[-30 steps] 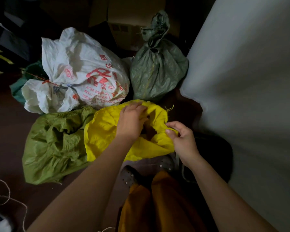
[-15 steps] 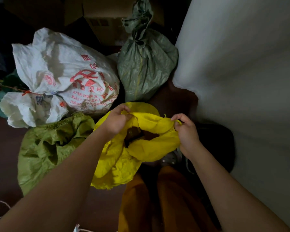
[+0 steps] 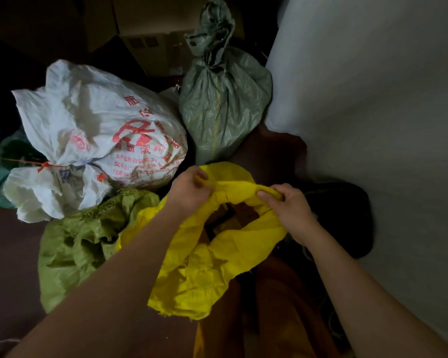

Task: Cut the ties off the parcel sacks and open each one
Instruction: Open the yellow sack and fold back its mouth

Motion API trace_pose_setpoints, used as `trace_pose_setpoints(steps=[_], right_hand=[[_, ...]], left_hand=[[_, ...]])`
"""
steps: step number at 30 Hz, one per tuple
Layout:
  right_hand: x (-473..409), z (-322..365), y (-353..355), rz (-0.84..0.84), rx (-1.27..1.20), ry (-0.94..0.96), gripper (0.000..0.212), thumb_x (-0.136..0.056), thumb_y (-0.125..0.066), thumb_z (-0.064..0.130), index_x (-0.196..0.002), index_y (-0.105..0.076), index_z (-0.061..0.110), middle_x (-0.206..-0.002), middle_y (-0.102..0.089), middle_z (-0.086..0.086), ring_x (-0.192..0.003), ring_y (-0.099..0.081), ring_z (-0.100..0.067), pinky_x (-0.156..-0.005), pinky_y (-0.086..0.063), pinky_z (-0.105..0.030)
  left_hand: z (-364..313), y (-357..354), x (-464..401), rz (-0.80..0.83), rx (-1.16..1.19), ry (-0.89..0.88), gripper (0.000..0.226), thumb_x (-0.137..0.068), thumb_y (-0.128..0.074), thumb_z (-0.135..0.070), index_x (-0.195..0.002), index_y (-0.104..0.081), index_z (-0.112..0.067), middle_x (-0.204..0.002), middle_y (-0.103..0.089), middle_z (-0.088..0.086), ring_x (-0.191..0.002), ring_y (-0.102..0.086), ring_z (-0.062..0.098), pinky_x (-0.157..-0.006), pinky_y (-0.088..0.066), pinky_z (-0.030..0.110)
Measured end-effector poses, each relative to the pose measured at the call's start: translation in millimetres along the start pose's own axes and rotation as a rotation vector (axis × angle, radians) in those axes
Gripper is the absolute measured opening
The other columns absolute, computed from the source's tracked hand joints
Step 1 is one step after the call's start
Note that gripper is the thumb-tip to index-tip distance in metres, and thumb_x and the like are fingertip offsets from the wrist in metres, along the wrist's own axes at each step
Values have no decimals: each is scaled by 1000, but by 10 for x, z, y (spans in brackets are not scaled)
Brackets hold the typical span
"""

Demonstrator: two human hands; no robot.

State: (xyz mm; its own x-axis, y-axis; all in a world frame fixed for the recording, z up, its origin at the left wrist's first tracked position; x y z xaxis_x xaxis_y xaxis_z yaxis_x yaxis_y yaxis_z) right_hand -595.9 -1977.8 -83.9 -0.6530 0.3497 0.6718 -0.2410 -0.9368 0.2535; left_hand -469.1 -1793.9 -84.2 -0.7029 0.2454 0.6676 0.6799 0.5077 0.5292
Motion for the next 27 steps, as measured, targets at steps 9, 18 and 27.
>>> trace_pose_setpoints(steps=[9,18,27], right_hand=[[-54,153,17,-85,-182,-49,19,-95,-58,37,-88,-71,26,-93,-74,-7,-92,-69,-25,-90,-54,-49],[-260,81,-10,-130,-99,173,28,-101,-47,14,-113,-62,34,-117,-60,12,-111,-56,-6,-97,-46,-30],[-377,4,75,224,-54,201,43,-88,-67,38,-123,-48,52,-112,-48,46,-104,-52,16,-79,-46,-8]], left_hand=[[130,-140,270,-276,-564,-492,49,-78,-71,-47,-118,-66,-19,-113,-58,5,-107,-50,29,-91,-34,45],[135,-214,13,-283,273,-307,13,-90,-59,-2,-95,-61,-14,-82,-61,-8,-70,-54,0,-64,-41,6],[1,-301,-92,-243,468,-270,21,-90,-34,13,-92,-42,-7,-68,-32,2,-52,-31,3,-46,-29,21]])
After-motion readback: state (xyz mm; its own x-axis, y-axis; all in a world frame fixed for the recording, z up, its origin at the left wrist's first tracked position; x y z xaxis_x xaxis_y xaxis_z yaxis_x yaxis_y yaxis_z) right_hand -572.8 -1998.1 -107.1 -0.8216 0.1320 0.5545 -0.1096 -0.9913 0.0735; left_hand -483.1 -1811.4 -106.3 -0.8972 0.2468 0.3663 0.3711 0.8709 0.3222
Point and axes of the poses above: each hand's wrist, its own x-axis away from the middle knuckle, its own y-axis out of the back of the hand, z = x × y, the point moved 1 cm from there along -x, towards the middle knuckle
